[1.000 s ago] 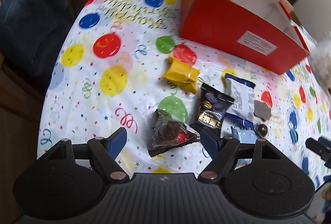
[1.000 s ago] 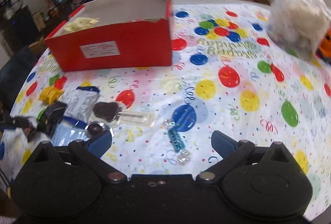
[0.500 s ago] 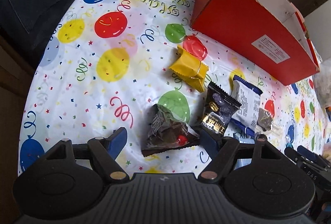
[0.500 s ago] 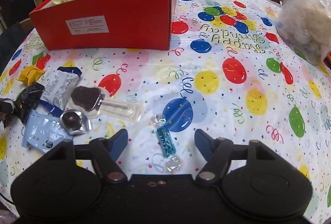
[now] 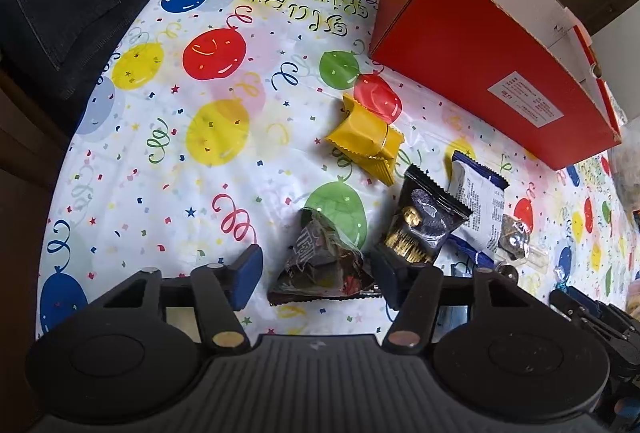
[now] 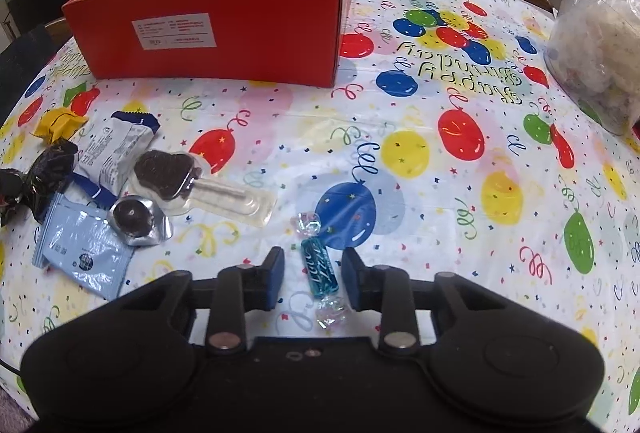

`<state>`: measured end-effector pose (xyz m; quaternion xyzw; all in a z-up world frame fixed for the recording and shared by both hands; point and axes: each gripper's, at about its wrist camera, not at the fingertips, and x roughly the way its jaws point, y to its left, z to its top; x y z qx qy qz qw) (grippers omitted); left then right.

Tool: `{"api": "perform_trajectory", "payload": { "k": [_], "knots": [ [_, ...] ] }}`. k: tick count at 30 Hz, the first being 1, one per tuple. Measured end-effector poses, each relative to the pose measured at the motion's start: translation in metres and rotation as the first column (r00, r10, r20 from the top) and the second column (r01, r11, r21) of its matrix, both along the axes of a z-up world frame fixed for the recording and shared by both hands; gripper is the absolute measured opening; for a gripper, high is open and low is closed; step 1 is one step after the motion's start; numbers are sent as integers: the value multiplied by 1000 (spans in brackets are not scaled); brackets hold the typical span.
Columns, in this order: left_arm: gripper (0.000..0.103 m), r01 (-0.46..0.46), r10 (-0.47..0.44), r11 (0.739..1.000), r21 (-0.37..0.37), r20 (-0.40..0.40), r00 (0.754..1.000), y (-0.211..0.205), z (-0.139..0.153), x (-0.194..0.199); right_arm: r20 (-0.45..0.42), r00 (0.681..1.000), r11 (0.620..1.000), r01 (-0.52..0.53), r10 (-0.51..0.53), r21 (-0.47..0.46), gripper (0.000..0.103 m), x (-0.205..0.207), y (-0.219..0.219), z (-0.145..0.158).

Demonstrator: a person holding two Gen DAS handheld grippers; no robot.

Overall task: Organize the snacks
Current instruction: 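Grasp brown M&M's bag with left gripper while right gripper grasps teal wrapped candy, then carry M&M's bag and teal candy over the red box with both grippers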

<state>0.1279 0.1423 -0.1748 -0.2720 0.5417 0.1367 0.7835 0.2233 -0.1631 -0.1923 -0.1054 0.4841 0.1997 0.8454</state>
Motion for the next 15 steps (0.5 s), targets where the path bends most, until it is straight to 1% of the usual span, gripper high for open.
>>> {"api": "perform_trajectory", "payload": {
  "k": [3, 5, 9, 15],
  "knots": [
    [51, 9, -9, 1000, 17, -5, 1000, -1, 1, 0, 5, 1000, 1000, -3, 3, -1, 19, -1, 1, 0],
    [43, 11, -11, 1000, 26, -8, 1000, -1, 1, 0, 6, 1000, 1000, -1, 1, 3, 12, -2, 1, 0],
    [34, 15, -14, 999, 31, -5, 1000, 0, 2, -3, 4, 1000, 1000, 14, -15, 13, 11, -3, 0, 1],
    [33, 6, -6, 1000, 5, -1, 1000, 4, 1, -9, -5, 999, 998, 41, -41, 37, 11, -5, -2, 5]
  ]
}}
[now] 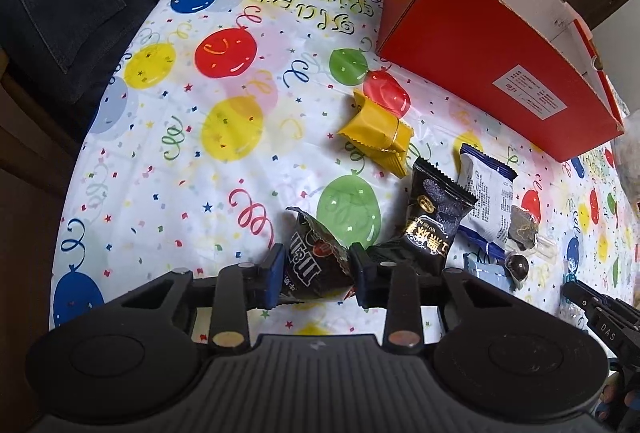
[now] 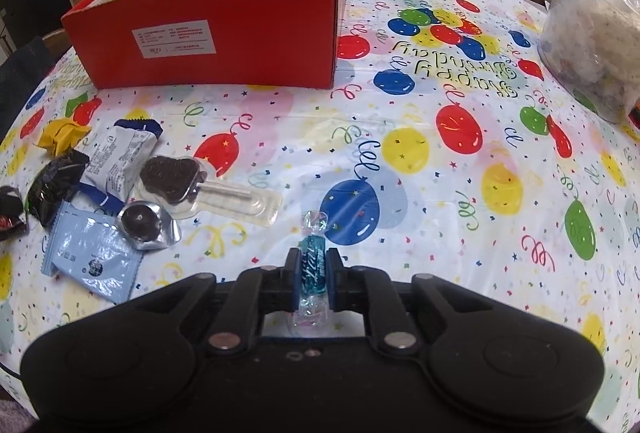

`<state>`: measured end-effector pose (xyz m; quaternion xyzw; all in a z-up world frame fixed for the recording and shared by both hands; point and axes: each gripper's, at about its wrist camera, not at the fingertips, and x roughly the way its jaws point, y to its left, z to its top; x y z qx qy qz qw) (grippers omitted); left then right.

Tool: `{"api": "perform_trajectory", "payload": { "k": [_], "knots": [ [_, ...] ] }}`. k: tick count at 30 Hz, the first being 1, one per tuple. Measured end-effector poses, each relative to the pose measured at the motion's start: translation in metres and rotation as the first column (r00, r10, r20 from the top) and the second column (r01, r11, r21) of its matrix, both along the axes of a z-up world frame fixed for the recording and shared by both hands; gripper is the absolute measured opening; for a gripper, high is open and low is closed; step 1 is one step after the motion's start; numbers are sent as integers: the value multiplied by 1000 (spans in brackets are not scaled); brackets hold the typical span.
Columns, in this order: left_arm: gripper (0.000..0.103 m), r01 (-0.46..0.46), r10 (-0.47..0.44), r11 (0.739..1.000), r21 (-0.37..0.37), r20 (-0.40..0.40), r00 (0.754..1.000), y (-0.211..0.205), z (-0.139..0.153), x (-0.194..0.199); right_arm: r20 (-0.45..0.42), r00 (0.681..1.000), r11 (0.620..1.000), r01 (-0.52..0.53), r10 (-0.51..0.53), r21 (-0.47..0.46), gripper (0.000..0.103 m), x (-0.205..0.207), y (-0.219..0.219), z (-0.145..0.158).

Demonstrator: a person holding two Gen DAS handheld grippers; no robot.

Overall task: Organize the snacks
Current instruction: 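Carry M&M's bag and teal candy over the red box with both grippers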

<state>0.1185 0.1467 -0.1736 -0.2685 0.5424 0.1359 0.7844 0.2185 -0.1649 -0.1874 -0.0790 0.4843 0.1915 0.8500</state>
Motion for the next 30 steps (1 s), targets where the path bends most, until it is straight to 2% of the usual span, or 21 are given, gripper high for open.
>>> {"api": "perform_trajectory", "payload": {
  "k": [3, 9, 15, 21, 30],
  "knots": [
    [33, -21, 21, 999, -29, -7, 1000, 5, 0, -5, 2, 1000, 1000, 11, -11, 18, 11, -2, -1, 5],
    [33, -44, 44, 999, -31, 5, 999, 13, 7, -13, 24, 1000, 998, 13, -15, 63, 11, -5, 2, 23],
    [33, -46, 47, 999, -23, 44, 998, 15, 24, -15, 55, 998, 993, 8, -14, 114, 11, -6, 8, 46],
    [33, -24, 22, 1000, 16, 116, 993, 11, 50, -12, 99, 995, 987, -10, -6, 160, 11, -1, 15, 71],
    [33, 1, -9, 999, 42, 189, 982, 6, 80, 12, 168, 986, 979, -44, 10, 197, 11, 19, 28, 103]
  ]
}}
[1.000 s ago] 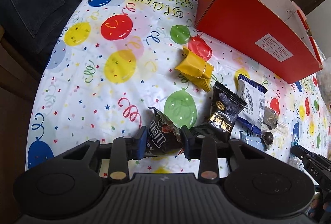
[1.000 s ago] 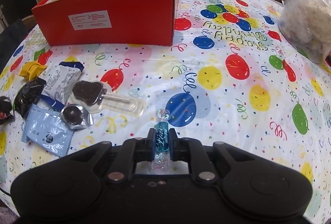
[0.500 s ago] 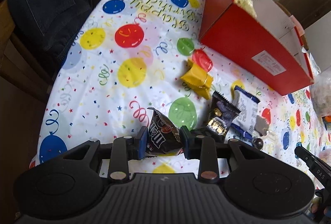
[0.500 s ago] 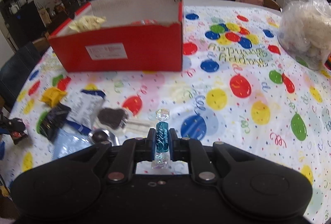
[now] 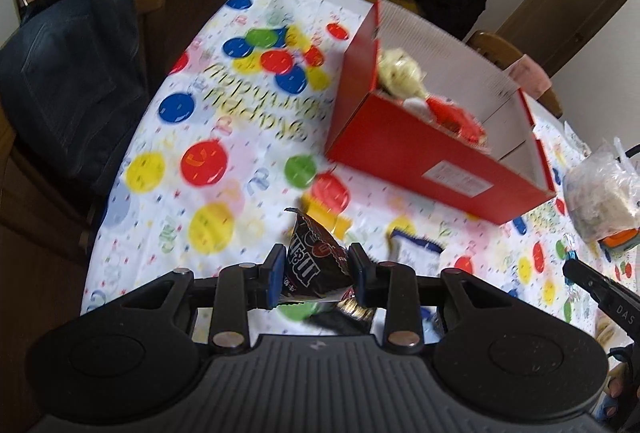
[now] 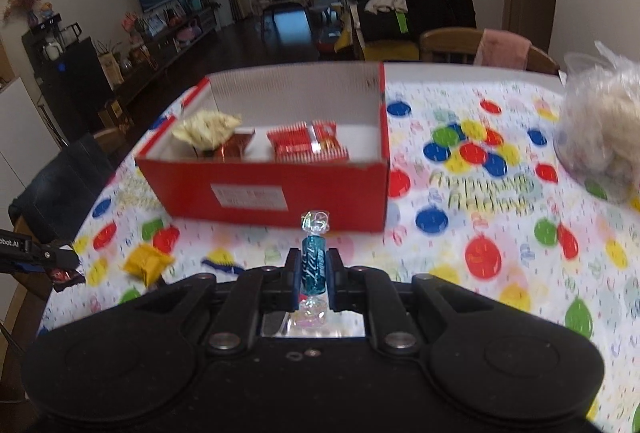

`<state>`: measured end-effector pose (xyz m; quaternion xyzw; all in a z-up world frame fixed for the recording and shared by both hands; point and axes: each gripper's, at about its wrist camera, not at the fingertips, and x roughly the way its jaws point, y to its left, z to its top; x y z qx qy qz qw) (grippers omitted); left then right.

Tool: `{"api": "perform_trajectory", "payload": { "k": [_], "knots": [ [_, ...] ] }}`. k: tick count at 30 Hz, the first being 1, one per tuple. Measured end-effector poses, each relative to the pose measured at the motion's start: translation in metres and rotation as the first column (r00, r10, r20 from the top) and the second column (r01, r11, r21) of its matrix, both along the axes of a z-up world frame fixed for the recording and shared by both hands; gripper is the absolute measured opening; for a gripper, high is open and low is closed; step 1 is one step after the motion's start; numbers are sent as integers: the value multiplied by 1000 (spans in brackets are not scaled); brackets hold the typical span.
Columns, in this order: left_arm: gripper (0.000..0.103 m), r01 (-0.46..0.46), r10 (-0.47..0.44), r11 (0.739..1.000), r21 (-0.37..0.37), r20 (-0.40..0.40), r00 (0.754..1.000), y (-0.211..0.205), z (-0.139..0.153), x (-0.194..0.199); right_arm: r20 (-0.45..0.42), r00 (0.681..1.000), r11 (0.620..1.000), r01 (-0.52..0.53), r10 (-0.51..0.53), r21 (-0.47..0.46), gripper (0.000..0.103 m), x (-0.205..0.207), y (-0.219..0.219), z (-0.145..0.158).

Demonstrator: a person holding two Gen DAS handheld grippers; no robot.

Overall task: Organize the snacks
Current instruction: 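Carry M&M's bag and teal candy over the red box with both grippers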

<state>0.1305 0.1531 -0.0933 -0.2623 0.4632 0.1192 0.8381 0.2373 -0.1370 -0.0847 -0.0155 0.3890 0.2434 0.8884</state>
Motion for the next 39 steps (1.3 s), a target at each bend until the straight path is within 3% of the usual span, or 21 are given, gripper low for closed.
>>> {"api": "perform_trajectory", "payload": {
  "k": [11, 19, 28, 33, 39],
  "knots": [
    [33, 86, -92, 993, 86, 67, 994, -23, 38, 53, 80, 996, 999, -31, 30, 14, 11, 40, 23, 28],
    [33, 133, -145, 982, 134, 81, 986, -37, 57, 103, 81, 996, 999, -32, 30, 25, 11, 83, 38, 35],
    [33, 164, -168, 973, 163, 15, 986, -44, 48, 167, 52, 998, 998, -45, 47, -41, 11, 136, 56, 27],
    [33, 176, -179, 966, 190, -1, 984, -50, 44, 195, 12, 997, 995, -69, 70, -72, 11, 163, 70, 13],
    [33, 193, -182, 964, 181, -74, 980, -50, 24, 230, -26, 994, 986, -113, 110, -121, 11, 184, 92, -6]
  ]
}}
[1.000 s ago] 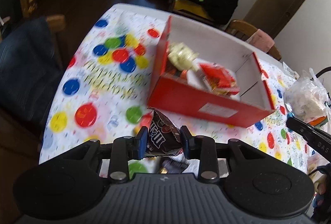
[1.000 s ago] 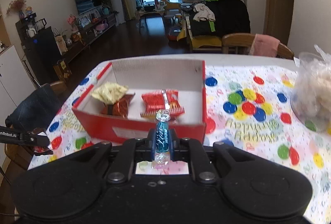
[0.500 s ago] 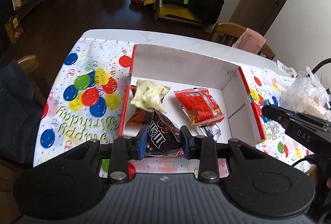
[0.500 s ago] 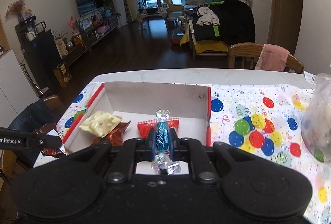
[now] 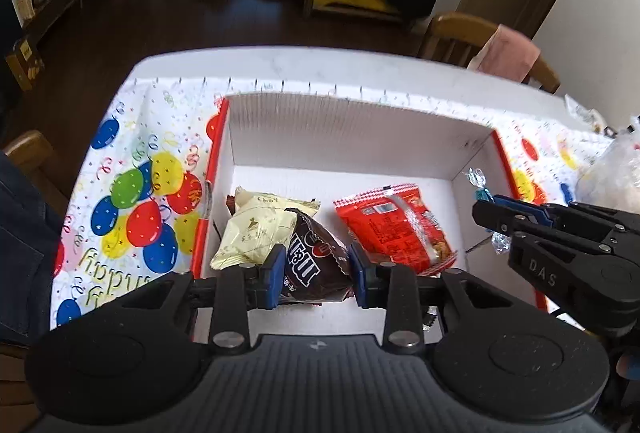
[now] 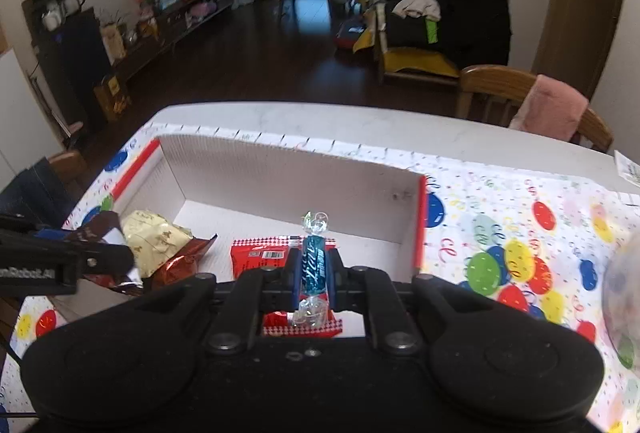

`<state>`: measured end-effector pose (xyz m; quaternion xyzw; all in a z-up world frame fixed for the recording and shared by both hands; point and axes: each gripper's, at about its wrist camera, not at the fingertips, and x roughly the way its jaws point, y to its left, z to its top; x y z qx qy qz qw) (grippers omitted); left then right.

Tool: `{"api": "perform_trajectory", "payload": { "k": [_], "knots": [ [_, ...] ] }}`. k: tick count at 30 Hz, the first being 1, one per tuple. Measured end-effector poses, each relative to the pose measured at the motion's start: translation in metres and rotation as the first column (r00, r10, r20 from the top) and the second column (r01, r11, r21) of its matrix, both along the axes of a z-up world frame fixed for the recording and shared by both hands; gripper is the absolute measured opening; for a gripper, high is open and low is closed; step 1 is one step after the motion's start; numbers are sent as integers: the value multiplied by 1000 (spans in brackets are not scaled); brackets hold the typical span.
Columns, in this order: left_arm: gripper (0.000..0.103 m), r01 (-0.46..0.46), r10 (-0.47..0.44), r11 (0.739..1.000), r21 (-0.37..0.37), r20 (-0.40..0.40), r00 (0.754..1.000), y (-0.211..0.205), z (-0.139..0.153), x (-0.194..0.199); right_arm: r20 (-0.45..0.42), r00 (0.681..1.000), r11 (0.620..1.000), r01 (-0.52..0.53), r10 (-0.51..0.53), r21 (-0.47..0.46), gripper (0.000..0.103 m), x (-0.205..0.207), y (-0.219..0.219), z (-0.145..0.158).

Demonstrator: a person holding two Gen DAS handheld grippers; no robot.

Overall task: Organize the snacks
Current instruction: 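Carry M&M's bag and teal candy over the red box with both grippers, then open left gripper releasing M&M's bag while right gripper releases teal candy in box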

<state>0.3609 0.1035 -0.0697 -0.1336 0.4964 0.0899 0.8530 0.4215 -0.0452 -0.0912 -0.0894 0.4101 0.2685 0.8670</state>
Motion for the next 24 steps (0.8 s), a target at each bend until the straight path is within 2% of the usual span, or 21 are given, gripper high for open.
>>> {"api": "perform_trajectory", "payload": {
  "k": [5, 17, 24],
  "knots": [
    [33, 12, -12, 1000, -2, -55, 998, 2, -16, 19, -42, 999, 999, -33, 33, -15, 11, 13, 19, -14],
    [33, 98, -95, 995, 29, -106, 990, -16, -30, 41, -119, 989, 995, -90, 84, -43, 11, 23, 32, -35],
    [33, 114, -109, 993, 34, -130, 986, -23, -37, 46, -140, 988, 997, -73, 68, -27, 21, 24, 21, -36]
  ]
}}
